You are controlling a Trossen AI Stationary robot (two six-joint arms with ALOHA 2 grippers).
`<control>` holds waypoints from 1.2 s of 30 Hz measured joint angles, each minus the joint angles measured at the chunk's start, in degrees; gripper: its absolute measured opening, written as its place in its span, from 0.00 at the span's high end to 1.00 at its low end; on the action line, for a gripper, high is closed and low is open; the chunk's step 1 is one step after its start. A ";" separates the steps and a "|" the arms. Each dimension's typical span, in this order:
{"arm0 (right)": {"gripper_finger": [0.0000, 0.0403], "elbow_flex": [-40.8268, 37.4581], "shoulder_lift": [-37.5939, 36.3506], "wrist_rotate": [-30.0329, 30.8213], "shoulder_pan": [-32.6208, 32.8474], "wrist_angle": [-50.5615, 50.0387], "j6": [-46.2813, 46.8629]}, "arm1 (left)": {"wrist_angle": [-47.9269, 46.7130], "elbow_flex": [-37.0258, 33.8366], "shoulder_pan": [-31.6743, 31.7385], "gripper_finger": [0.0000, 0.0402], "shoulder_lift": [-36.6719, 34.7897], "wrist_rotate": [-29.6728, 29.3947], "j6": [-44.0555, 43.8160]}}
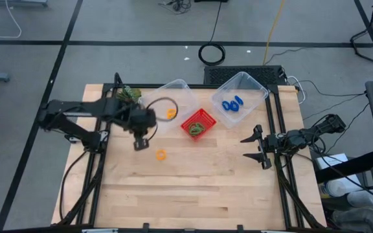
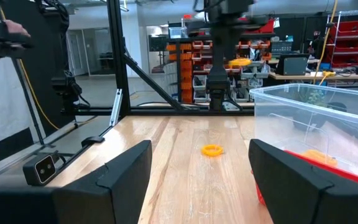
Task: Sort spring keychains
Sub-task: Put the yellow spring keychain into the left transparent bin
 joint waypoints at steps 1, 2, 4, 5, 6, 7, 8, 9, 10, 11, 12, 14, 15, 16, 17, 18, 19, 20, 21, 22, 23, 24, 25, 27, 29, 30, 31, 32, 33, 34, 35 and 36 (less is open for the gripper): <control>0.36 0.01 0.00 0.01 0.00 0.00 0.00 | 0.22 0.59 1.69 0.99 0.65 -0.67 0.93; 0.36 0.00 0.01 0.01 0.00 -0.01 0.00 | 0.40 1.11 3.37 0.99 1.21 -1.34 1.84; 0.36 0.02 0.01 0.00 0.00 -0.01 0.00 | 0.87 1.86 6.88 0.99 2.72 -2.20 3.45; 0.36 0.01 0.02 0.00 0.00 -0.01 0.00 | 1.48 2.09 8.72 0.99 3.67 -2.31 4.20; 0.36 0.00 0.02 0.00 0.00 -0.01 0.00 | 2.35 2.27 10.51 0.99 4.60 -2.13 4.87; 0.36 0.00 0.01 0.00 0.00 -0.01 0.00 | 3.30 2.39 12.20 0.99 5.58 -1.64 5.48; 0.36 0.01 0.00 0.00 0.00 0.00 0.00 | 4.32 2.60 13.82 0.99 6.59 -1.08 6.18; 0.36 0.00 0.02 0.00 0.00 -0.02 0.00 | 5.39 2.84 15.25 0.99 7.66 -0.30 6.82; 0.36 0.00 0.02 0.00 0.00 0.00 0.00 | 6.23 3.12 16.54 0.99 8.87 0.55 7.49; 0.36 0.01 0.00 0.00 0.00 0.00 0.00 | 6.99 3.54 17.79 0.99 10.16 1.30 8.16; 0.36 0.00 0.02 0.01 0.00 -0.02 0.00 | 7.79 4.10 18.75 0.99 11.67 1.54 8.87; 0.36 0.02 0.01 0.00 0.00 0.00 0.00 | 8.94 5.70 20.25 0.99 14.88 1.60 10.12; 0.36 0.01 0.02 0.00 0.00 0.00 0.00 | 9.58 6.53 21.05 0.99 16.34 1.64 10.80; 0.36 0.00 0.02 0.00 0.00 0.00 0.00 | 10.01 7.35 21.72 0.99 17.70 2.13 11.33; 0.36 0.00 0.02 0.01 0.00 0.00 0.00 | 10.41 8.22 22.41 0.99 19.13 3.05 11.83; 0.36 0.02 0.02 0.02 0.00 0.00 0.00 | 10.59 9.03 22.99 0.99 20.58 4.04 12.17; 0.36 0.00 0.02 0.02 0.00 0.00 0.00 | 10.60 9.56 23.45 0.99 21.88 4.64 12.31; 0.36 0.01 0.02 0.00 0.00 0.00 0.00 | 10.58 9.82 23.86 0.99 23.09 5.06 12.33; 0.36 0.00 0.02 0.02 0.00 0.00 0.00 | 10.64 9.82 24.18 0.99 24.11 5.16 12.39; 0.36 0.00 0.02 0.00 0.00 0.00 0.00 | 10.71 9.82 24.45 0.99 25.03 5.14 12.52; 0.36 0.01 0.01 0.01 0.00 0.00 0.00 | 10.58 9.82 24.76 0.99 25.77 5.12 12.67; 0.36 0.01 0.02 0.01 0.00 0.00 0.00 | 10.51 9.82 25.03 0.99 26.39 5.03 12.70; 0.36 0.01 0.01 0.01 0.00 -0.02 0.00 | 10.52 9.82 25.26 0.99 26.82 4.94 12.61; 0.36 0.01 0.00 0.00 0.00 0.00 0.00 | 10.66 9.82 25.68 0.98 27.14 4.72 12.22; 0.36 0.01 0.01 0.01 0.00 -0.01 0.00 | 11.22 9.84 25.80 0.93 27.02 4.53 11.77; 0.36 0.00 0.02 0.02 0.00 -0.02 0.00 | 11.35 9.88 25.80 0.90 26.98 4.45 11.57; 0.36 0.00 0.02 0.00 0.00 0.00 0.00 | 11.39 9.88 25.79 0.87 26.97 4.51 11.57; 0.36 0.00 0.01 0.01 0.00 0.00 0.00 | 11.35 9.88 25.77 0.84 26.99 4.51 11.57; 0.36 0.02 0.02 0.00 0.00 0.00 0.00 | 11.35 9.88 25.73 0.81 27.01 4.53 11.54; 0.36 0.00 0.02 0.00 0.00 0.00 0.00 | 11.35 9.88 25.73 0.78 27.01 4.55 11.44; 0.36 0.00 0.02 0.02 0.00 0.00 0.00 | 11.37 9.88 25.73 0.75 26.99 4.53 11.37; 0.36 0.01 0.02 0.00 0.00 0.00 0.00 | 11.39 9.88 25.76 0.71 26.99 4.40 11.37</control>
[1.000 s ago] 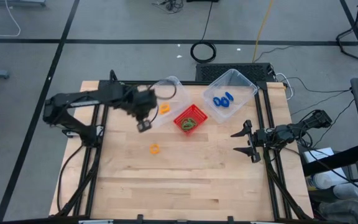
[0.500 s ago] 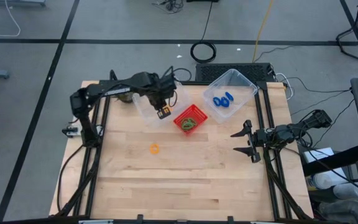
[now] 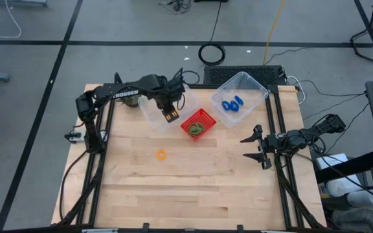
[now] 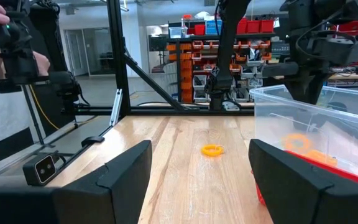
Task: Sort spring keychains
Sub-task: Put the yellow spring keychain into the left transparent bin
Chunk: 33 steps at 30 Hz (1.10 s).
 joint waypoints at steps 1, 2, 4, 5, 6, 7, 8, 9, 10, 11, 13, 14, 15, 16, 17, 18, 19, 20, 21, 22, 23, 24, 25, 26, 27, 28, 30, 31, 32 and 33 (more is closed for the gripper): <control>0.36 -0.01 0.00 0.02 0.00 0.00 0.00 | 0.06 0.00 0.01 0.68 0.00 -0.39 -0.02; 0.36 0.01 0.00 0.00 0.00 0.00 0.00 | 0.24 0.00 0.03 0.65 0.00 -1.00 -0.03; 0.36 -0.01 -0.01 0.00 0.00 -0.01 0.00 | 0.91 0.00 0.02 0.57 0.00 -2.01 -0.02; 0.36 -0.01 0.00 0.01 0.00 0.00 0.00 | 1.13 0.00 0.02 0.53 0.00 -2.15 0.05; 0.36 0.00 -0.01 0.02 0.00 -0.01 0.00 | 1.25 0.00 0.00 0.49 0.00 -2.23 0.18; 0.36 0.00 -0.01 0.01 0.00 0.00 0.00 | 1.27 0.00 0.00 0.45 0.00 -2.23 0.24; 0.36 -0.01 0.00 0.02 0.00 0.00 0.00 | 1.25 0.00 0.00 0.41 0.00 -2.25 0.41; 0.36 0.00 0.00 0.02 0.00 -0.01 0.00 | 1.24 0.00 0.00 0.37 -0.01 -2.24 0.74; 0.36 -0.01 -0.01 0.02 0.00 0.00 0.00 | 1.04 0.00 -0.05 0.33 -0.33 -2.25 1.20; 0.36 -0.01 0.00 0.02 0.00 0.00 0.00 | 0.88 -0.02 -0.25 0.29 -0.80 -2.41 1.52; 0.36 -0.01 -0.01 0.01 0.00 0.00 0.00 | 1.09 -0.02 -1.02 0.22 -2.26 -4.38 1.54; 0.36 -0.01 0.00 0.01 0.00 -0.02 0.00 | 1.07 -0.02 -1.49 0.19 -3.19 -5.70 1.37; 0.36 -0.01 -0.01 0.01 0.00 -0.01 0.00 | 1.07 -0.02 -2.09 0.17 -4.02 -7.19 1.06; 0.36 -0.01 -0.02 0.01 0.00 0.00 0.00 | 0.92 -0.02 -2.72 0.14 -5.00 -8.51 0.79; 0.36 0.00 -0.01 0.00 0.00 -0.01 0.00 | 0.54 -0.02 -3.33 0.12 -5.98 -9.24 0.38; 0.36 -0.01 -0.01 0.00 0.00 -0.01 0.00 | 0.01 -0.02 -4.13 0.11 -6.99 -9.70 -0.22; 0.36 -0.01 -0.02 0.02 0.00 0.02 0.00 | -0.54 -0.02 -5.08 0.10 -7.96 -10.21 -0.81; 0.36 0.01 -0.02 0.00 0.00 0.00 0.00 | -1.48 -0.02 -6.24 0.09 -8.96 -10.90 -1.72; 0.36 -0.01 0.00 0.00 0.00 -0.02 0.00 | -2.50 -0.02 -7.58 0.08 -9.91 -11.49 -2.74; 0.36 0.00 -0.02 0.02 0.00 0.00 0.00 | -3.61 -0.02 -9.14 0.07 -10.88 -11.92 -3.75; 0.36 -0.01 -0.02 0.00 0.00 0.01 0.00 | -4.73 -0.02 -10.94 0.07 -11.78 -12.36 -4.86; 0.36 -0.01 0.00 0.00 0.00 0.00 0.00 | -5.69 -0.02 -12.81 0.07 -12.57 -12.89 -6.04; 0.36 -0.01 0.00 0.02 0.00 0.00 0.00 | -6.76 -0.02 -14.99 0.07 -13.48 -13.61 -7.17; 0.36 0.00 -0.02 0.01 0.00 0.00 0.00 | -8.08 -0.02 -17.11 0.08 -14.32 -14.21 -8.37; 0.36 -0.01 -0.02 0.00 0.00 0.00 0.00 | -9.31 -0.02 -19.40 0.08 -15.07 -14.87 -9.68; 0.36 0.01 -0.02 0.00 0.00 0.00 0.00 | -10.42 -0.02 -21.81 0.09 -15.70 -15.47 -11.20; 0.36 0.00 -0.02 0.00 0.00 0.00 0.00 | -12.77 0.00 -26.66 0.10 -16.39 -16.38 -14.69; 0.36 0.00 -0.02 0.01 0.00 0.00 0.00 | -14.17 0.00 -28.98 0.11 -16.60 -16.82 -16.61; 0.36 -0.01 -0.02 0.00 0.00 0.00 0.00 | -15.70 0.00 -31.62 0.12 -16.61 -17.07 -18.75; 0.36 -0.01 -0.02 0.01 0.00 0.00 0.00 | -17.14 0.00 -33.79 0.12 -16.64 -17.22 -20.68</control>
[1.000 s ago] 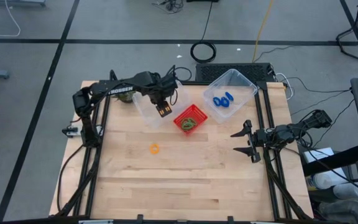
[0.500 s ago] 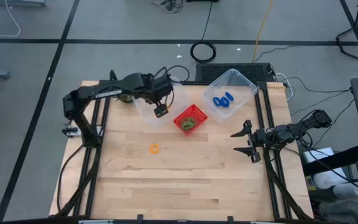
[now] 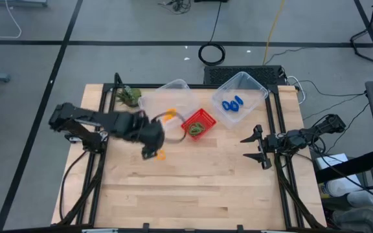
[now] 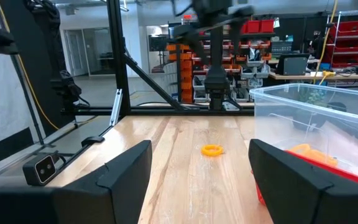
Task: Sort spring keychains
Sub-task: Put the yellow spring keychain into the left transparent bin
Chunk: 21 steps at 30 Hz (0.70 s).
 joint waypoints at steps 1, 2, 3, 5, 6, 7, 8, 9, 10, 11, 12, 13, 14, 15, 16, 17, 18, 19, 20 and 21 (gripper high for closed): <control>0.36 0.00 0.00 0.00 0.00 0.00 0.00 | -1.40 -0.01 -2.24 0.13 -0.04 -0.07 -2.22; 0.36 0.02 0.00 0.00 0.00 0.00 0.00 | -2.44 -0.20 -4.47 0.14 -0.06 -0.12 -4.60; 0.36 0.00 0.00 0.01 0.00 0.00 0.00 | -2.98 -0.78 -6.44 0.14 -0.02 -0.13 -6.84; 0.36 0.00 0.02 -0.01 0.00 0.00 0.00 | -3.11 -2.61 -9.90 0.15 0.59 0.10 -10.62; 0.36 0.01 0.02 -0.01 0.00 0.00 0.00 | -2.78 -3.93 -11.54 0.15 0.79 0.43 -12.16; 0.36 0.01 0.00 0.01 0.00 0.00 0.00 | -2.12 -5.37 -12.93 0.15 0.89 0.67 -13.62; 0.36 0.01 0.00 0.00 0.00 0.00 0.00 | -0.81 -6.98 -14.04 0.15 0.89 0.90 -14.89; 0.36 0.00 0.02 -0.01 0.00 0.00 0.00 | 1.03 -8.86 -14.99 0.15 0.82 1.41 -15.67; 0.36 0.00 0.02 -0.01 0.00 0.00 0.00 | 2.83 -10.85 -15.82 0.14 0.81 2.07 -15.92; 0.36 0.00 0.02 0.01 0.00 0.00 0.00 | 4.64 -12.80 -16.74 0.14 0.89 2.42 -15.98; 0.36 0.00 0.01 0.00 0.00 0.00 0.00 | 6.62 -14.84 -17.53 0.13 1.04 2.64 -15.77; 0.36 0.01 0.01 0.00 0.00 0.00 0.00 | 8.81 -16.69 -18.18 0.12 1.12 2.93 -14.91; 0.36 0.00 0.00 -0.01 0.00 0.00 0.00 | 11.24 -18.60 -18.69 0.12 1.05 3.37 -13.81; 0.36 0.01 0.00 -0.01 0.00 0.00 0.00 | 13.63 -20.47 -19.09 0.11 0.94 3.78 -12.40; 0.36 0.01 0.01 0.00 0.00 0.00 0.00 | 16.14 -22.42 -19.33 0.10 0.92 4.65 -10.98; 0.36 0.00 0.01 -0.01 0.00 0.00 0.00 | 18.45 -24.13 -19.36 0.10 0.98 5.56 -9.60; 0.36 0.00 0.02 0.00 0.00 0.00 0.00 | 20.48 -25.65 -19.29 0.09 1.03 6.18 -8.43; 0.36 0.01 0.02 -0.01 0.00 0.00 0.00 | 22.30 -27.00 -19.01 0.09 1.03 6.37 -7.56; 0.36 0.01 0.00 0.00 0.00 0.00 0.00 | 23.70 -28.09 -18.61 0.09 1.01 6.37 -6.59; 0.36 0.00 0.00 -0.01 0.00 0.00 0.00 | 25.34 -29.10 -18.06 0.09 1.01 6.36 -5.69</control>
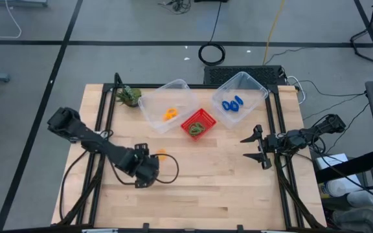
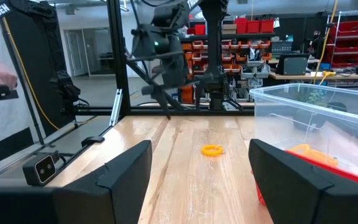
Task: Sort spring keychains
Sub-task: Put the yellow spring keychain into the left transparent bin
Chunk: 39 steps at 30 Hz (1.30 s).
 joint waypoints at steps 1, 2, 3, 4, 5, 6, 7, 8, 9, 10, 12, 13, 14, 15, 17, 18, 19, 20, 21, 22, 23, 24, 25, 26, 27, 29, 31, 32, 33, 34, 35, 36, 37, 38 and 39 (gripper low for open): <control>0.36 0.00 0.00 0.00 0.00 0.00 0.00 | 1.52 -0.83 0.59 0.09 0.00 -0.02 0.97; 0.36 0.02 0.00 0.01 0.00 0.00 0.00 | 2.96 -1.44 1.26 0.09 0.00 -0.07 1.90; 0.36 0.00 0.00 0.02 0.00 0.00 0.00 | 4.40 -1.92 2.00 0.09 0.00 -0.11 3.00; 0.36 0.00 0.02 0.01 0.00 0.00 0.00 | 5.79 -2.22 2.75 0.09 0.06 -0.17 4.15; 0.36 0.00 0.01 0.00 0.00 0.00 0.00 | 6.85 -2.27 3.64 0.09 0.59 -0.15 5.26; 0.36 0.00 0.01 0.00 0.00 0.00 0.00 | 7.59 -2.27 4.42 0.09 1.21 -0.06 6.53; 0.36 0.01 0.00 0.00 0.00 0.00 0.00 | 8.05 -2.31 5.11 0.09 1.79 0.17 7.64; 0.36 0.00 0.02 0.00 0.00 0.00 0.00 | 8.48 -2.35 5.89 0.09 2.41 0.56 8.60; 0.36 0.02 0.00 0.00 0.00 0.00 0.00 | 8.97 -2.35 6.76 0.09 3.03 1.22 9.62; 0.36 0.00 0.01 0.00 0.00 0.00 0.00 | 9.48 -2.33 7.63 0.09 3.75 2.15 10.56; 0.36 0.00 0.00 0.02 0.00 0.00 0.00 | 10.07 -2.36 9.04 0.09 5.22 3.21 12.03; 0.36 0.00 0.00 0.00 0.00 0.00 0.00 | 10.69 -2.37 9.66 0.09 5.86 3.21 12.86; 0.36 0.00 0.01 0.01 0.00 0.00 0.00 | 11.40 -2.35 10.21 0.09 6.39 3.26 13.89; 0.36 0.01 0.00 0.00 0.00 0.00 0.00 | 12.07 -2.35 10.70 0.09 6.74 3.37 14.80; 0.36 0.00 0.00 0.00 0.00 0.00 0.00 | 13.49 -2.35 11.63 0.09 7.53 4.51 15.87; 0.36 0.01 0.00 0.01 0.00 0.00 0.00 | 14.32 -2.33 12.03 0.09 8.07 5.33 16.15; 0.36 0.00 0.00 0.00 0.00 0.00 0.00 | 14.79 -2.33 12.43 0.09 8.57 6.29 16.49; 0.36 0.02 0.00 0.02 0.00 0.00 0.00 | 15.13 -2.33 12.73 0.09 9.20 7.22 16.79; 0.36 0.01 0.00 0.00 0.00 0.00 0.00 | 15.33 -2.33 12.98 0.09 9.83 7.82 16.89; 0.36 0.00 0.00 0.00 0.00 0.00 0.00 | 15.46 -2.33 13.17 0.09 10.47 8.14 16.91; 0.36 0.00 0.00 0.02 0.00 0.00 0.00 | 15.52 -2.33 13.32 0.09 11.05 8.53 16.95; 0.36 0.01 0.00 0.01 0.00 0.00 0.00 | 15.58 -2.33 13.37 0.09 11.56 8.70 17.01; 0.36 0.00 0.00 0.00 0.00 0.00 0.00 | 15.91 -2.33 13.39 0.09 12.17 8.81 17.04; 0.36 0.02 0.00 0.02 0.00 0.00 0.00 | 16.39 -2.33 13.39 0.09 12.68 9.19 17.09; 0.36 0.02 0.02 0.00 0.00 0.00 0.00 | 16.93 -2.24 13.45 0.09 13.07 9.63 17.21; 0.36 0.00 0.00 0.00 0.00 0.00 0.00 | 17.38 -2.15 13.73 0.09 13.54 10.54 17.67; 0.36 0.00 0.02 0.02 0.00 0.00 0.00 | 17.44 -2.16 14.17 0.09 13.62 11.69 17.81; 0.36 0.01 0.00 0.01 0.00 0.00 0.00 | 17.43 -2.16 14.42 0.09 13.64 12.08 17.74; 0.36 0.01 0.01 0.01 0.00 0.00 0.00 | 17.42 -2.17 14.66 0.10 13.66 12.59 17.42; 0.36 0.00 0.02 0.00 0.00 -0.01 0.00 | 17.41 -2.18 14.81 0.12 13.66 13.06 17.33; 0.36 0.01 0.01 0.00 0.00 0.00 0.00 | 17.38 -2.18 14.91 0.15 13.66 13.27 17.23; 0.36 0.00 0.00 0.02 0.00 0.00 0.00 | 17.38 -2.18 14.99 0.19 13.66 13.38 17.16; 0.36 0.00 0.02 0.00 0.00 0.00 0.00 | 17.38 -2.18 14.99 0.23 13.68 13.42 17.09; 0.36 0.01 0.02 0.00 0.00 0.00 0.00 | 17.33 -2.18 14.96 0.28 13.68 13.46 17.03; 0.36 0.01 0.00 0.02 0.00 0.00 0.00 | 17.31 -2.18 14.96 0.32 13.68 13.53 16.99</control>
